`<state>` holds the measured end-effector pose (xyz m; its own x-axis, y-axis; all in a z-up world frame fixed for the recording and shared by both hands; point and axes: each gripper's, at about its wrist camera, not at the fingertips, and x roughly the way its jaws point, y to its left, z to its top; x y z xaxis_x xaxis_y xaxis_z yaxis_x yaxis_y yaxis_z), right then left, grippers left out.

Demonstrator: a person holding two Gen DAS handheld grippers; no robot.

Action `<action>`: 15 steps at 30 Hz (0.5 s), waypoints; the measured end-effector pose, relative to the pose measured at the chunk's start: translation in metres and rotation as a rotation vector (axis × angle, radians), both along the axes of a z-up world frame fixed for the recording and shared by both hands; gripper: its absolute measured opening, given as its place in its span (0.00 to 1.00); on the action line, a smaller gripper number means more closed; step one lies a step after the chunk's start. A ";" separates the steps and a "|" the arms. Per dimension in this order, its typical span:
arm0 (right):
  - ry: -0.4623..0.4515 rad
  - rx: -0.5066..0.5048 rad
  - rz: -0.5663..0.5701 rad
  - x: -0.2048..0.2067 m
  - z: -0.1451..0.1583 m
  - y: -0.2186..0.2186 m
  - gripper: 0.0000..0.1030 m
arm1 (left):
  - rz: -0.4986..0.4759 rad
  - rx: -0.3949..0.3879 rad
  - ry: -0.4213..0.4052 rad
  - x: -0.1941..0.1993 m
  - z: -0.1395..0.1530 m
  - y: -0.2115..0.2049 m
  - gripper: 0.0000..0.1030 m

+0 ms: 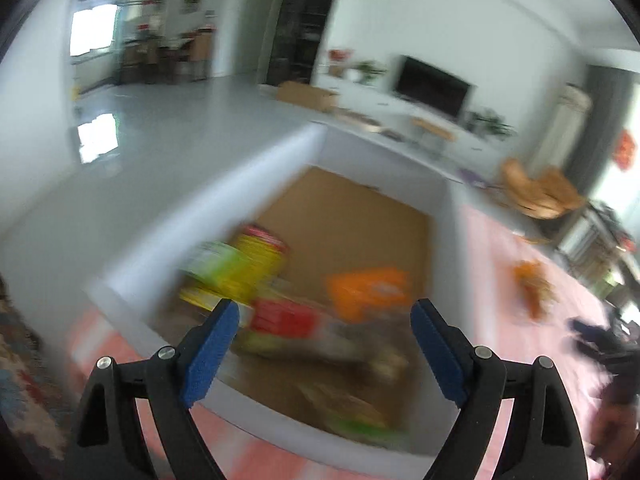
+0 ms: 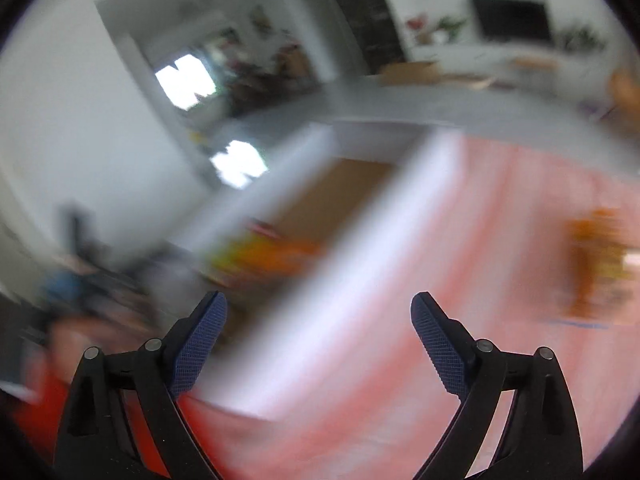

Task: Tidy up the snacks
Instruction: 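Carry both packets over the white box and open both tools, then return both tools to the table above the remaining snacks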

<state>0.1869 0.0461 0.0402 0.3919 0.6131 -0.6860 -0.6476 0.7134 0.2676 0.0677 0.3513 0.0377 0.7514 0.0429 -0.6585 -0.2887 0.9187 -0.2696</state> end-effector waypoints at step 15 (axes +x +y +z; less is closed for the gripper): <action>-0.050 -0.412 -0.600 -0.023 -0.119 -0.268 0.93 | -0.595 0.106 0.154 0.063 -0.118 -0.288 0.99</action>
<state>0.1642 -0.2217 -0.0786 0.6164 -0.0213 -0.7871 -0.1183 0.9858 -0.1193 0.1304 0.0636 -0.0800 0.5637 -0.2829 -0.7760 0.2523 0.9536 -0.1644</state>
